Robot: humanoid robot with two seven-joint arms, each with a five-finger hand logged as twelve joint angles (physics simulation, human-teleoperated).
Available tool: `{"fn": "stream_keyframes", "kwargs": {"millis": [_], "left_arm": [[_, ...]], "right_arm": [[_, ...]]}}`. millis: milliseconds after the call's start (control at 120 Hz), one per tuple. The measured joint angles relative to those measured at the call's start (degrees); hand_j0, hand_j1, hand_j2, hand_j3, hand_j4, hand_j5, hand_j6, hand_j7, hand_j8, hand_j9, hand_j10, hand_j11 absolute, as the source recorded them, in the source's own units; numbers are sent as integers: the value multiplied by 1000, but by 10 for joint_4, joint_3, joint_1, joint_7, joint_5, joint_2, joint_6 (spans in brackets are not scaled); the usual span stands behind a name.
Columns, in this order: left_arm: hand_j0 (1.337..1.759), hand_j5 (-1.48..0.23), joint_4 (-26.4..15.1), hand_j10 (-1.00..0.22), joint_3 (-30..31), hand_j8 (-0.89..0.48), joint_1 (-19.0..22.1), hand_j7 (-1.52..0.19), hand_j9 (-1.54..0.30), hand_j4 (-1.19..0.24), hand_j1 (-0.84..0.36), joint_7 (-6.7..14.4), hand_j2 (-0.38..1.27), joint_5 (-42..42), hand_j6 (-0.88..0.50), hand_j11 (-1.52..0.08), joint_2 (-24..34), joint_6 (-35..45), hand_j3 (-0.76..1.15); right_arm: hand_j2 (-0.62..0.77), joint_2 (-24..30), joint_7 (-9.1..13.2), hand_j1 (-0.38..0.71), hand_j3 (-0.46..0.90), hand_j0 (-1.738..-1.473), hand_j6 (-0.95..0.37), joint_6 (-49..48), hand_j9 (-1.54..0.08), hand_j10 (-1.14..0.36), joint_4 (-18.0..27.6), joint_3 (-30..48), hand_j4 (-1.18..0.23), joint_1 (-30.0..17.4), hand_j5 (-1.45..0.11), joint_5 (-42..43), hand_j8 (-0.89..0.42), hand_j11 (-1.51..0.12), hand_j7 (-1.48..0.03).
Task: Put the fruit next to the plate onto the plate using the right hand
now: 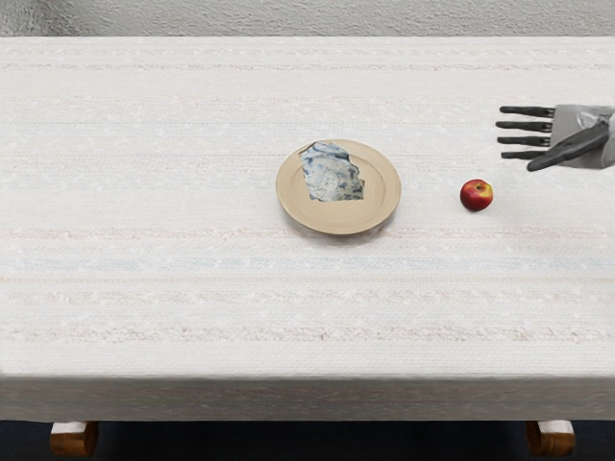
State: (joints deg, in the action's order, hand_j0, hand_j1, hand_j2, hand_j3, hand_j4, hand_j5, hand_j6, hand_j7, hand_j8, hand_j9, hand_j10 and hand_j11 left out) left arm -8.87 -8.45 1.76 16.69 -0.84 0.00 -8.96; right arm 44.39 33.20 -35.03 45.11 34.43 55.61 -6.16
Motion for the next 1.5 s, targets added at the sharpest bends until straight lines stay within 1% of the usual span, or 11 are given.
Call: {"fn": "stream_keyframes", "kwargs": {"millis": [250, 350, 392, 475, 542, 633, 717, 850, 1075, 1258, 1500], "left_arm": [[1658, -13, 0, -10, 0, -10, 0, -13, -13, -10, 337, 0, 2, 0, -10, -13, 0, 0, 0], [1658, -13, 0, -10, 0, -10, 0, -13, -13, -10, 337, 0, 2, 0, -10, -13, 0, 0, 0], [1658, -13, 0, -10, 0, -10, 0, -13, -13, -10, 337, 0, 2, 0, -10, -13, 0, 0, 0], [1658, -13, 0, -10, 0, -10, 0, -13, -13, -10, 337, 0, 2, 0, -10, -13, 0, 0, 0], [1658, -13, 0, -10, 0, -10, 0, -13, -13, -10, 337, 0, 2, 0, -10, -13, 0, 0, 0], [1658, -13, 0, -10, 0, -10, 0, -13, -13, -10, 337, 0, 2, 0, -10, -13, 0, 0, 0], [1658, -13, 0, -10, 0, -10, 0, -13, -13, -10, 337, 0, 2, 0, -10, -13, 0, 0, 0], [1658, -13, 0, -10, 0, -10, 0, -13, -13, -10, 337, 0, 2, 0, -10, -13, 0, 0, 0], [1658, -13, 0, -10, 0, -10, 0, -13, -13, -10, 337, 0, 2, 0, -10, -13, 0, 0, 0], [1658, -13, 0, -10, 0, -10, 0, -13, -13, -10, 337, 0, 2, 0, -10, -13, 0, 0, 0], [1658, -13, 0, -10, 0, -10, 0, -13, -13, -10, 337, 0, 2, 0, -10, -13, 0, 0, 0]], "right_arm": [[0, -40, -1, -349, 0, -1658, 3, 0, 0, 2, -38, 27, 0, -3, 0, -11, 2, 0, 0], [-1, -41, 0, -343, 0, -1658, -2, 0, -6, -3, -30, 30, -4, 31, -6, 86, -2, -6, -6], [-2, -23, 1, -339, 0, -1658, -5, 0, -11, -7, 15, 31, -8, 41, -11, 137, -6, -11, -11], [-3, 38, 10, -332, 0, -1658, -13, 35, -19, -13, 189, 25, -14, 50, -19, 232, -13, -19, -19], [-4, 75, 14, -327, 0, -1658, -18, 81, -25, -19, 294, 18, -19, 53, -25, 275, -18, -24, -25], [-6, 99, 16, -312, 0, -1658, -32, 195, -40, -31, 381, -14, -32, 56, -40, 304, -31, -40, -40], [-8, 71, 17, -302, 0, -1658, -42, 335, -52, -41, 416, -68, -42, 59, -52, 367, -41, -52, -52], [-9, 24, 18, -292, 0, -1658, -52, 433, -64, -51, 409, -152, -51, 82, -64, 453, -52, -63, -63], [-22, -49, 18, -206, 0, -1658, -125, 490, -157, -123, 358, -271, -124, 125, -157, 486, -124, -156, -156], [-49, -65, 18, -44, 0, -1658, -261, 509, -333, -259, 333, -319, -259, 136, -333, 489, -260, -333, -333], [-62, -68, 18, 37, 0, -1658, -328, 546, -421, -326, 328, -349, -326, 143, -421, 491, -327, -420, -420]]}}
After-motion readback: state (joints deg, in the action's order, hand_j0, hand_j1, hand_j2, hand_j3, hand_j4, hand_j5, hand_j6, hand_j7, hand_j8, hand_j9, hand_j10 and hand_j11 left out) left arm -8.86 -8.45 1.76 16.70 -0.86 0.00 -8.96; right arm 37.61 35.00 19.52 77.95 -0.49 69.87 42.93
